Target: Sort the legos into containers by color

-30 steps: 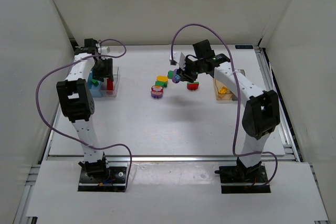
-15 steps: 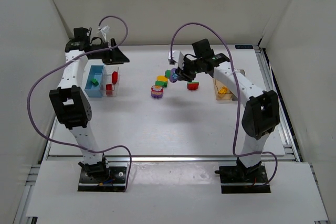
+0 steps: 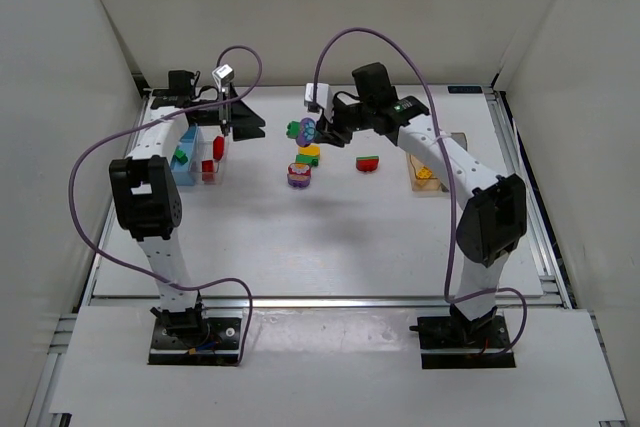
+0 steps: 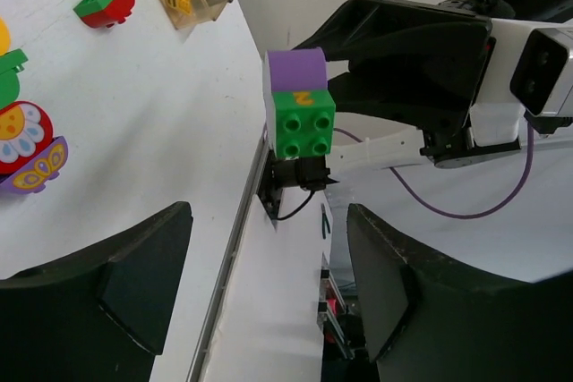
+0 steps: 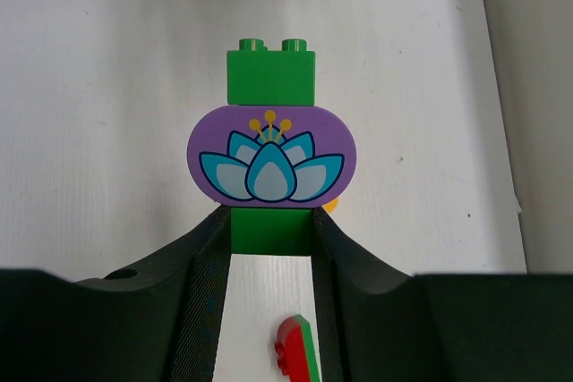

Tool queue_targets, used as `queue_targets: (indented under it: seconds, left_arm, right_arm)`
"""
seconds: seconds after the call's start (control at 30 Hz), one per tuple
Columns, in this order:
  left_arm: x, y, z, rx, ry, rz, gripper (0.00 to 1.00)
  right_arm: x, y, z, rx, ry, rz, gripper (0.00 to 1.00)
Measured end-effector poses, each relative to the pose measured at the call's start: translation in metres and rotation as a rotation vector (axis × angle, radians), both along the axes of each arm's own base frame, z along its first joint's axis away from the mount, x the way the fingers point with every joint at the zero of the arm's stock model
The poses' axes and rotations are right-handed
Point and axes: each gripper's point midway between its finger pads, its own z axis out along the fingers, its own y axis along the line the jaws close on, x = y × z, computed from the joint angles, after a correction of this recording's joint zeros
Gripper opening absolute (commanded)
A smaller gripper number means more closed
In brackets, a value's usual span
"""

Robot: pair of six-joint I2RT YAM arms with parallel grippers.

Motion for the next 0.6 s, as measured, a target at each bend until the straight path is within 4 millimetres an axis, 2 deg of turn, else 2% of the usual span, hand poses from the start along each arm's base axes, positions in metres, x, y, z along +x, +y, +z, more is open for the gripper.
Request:
queue_targets:
  seconds: [0.33, 0.6]
  left_arm:
    - [-0.006, -0.023, 0.007, -0.013, -0.034, -0.064, 0.79]
    - [-0.018, -0.047, 0.004, 0.005, -0.042, -0.122, 0.71]
  right_arm:
    - [-0.010, 0.024, -0.011, 0.005, 0.043, 0.048, 0.00]
    - [-0.007, 0.029, -0.009, 0.012, 0.040, 0.052, 0.00]
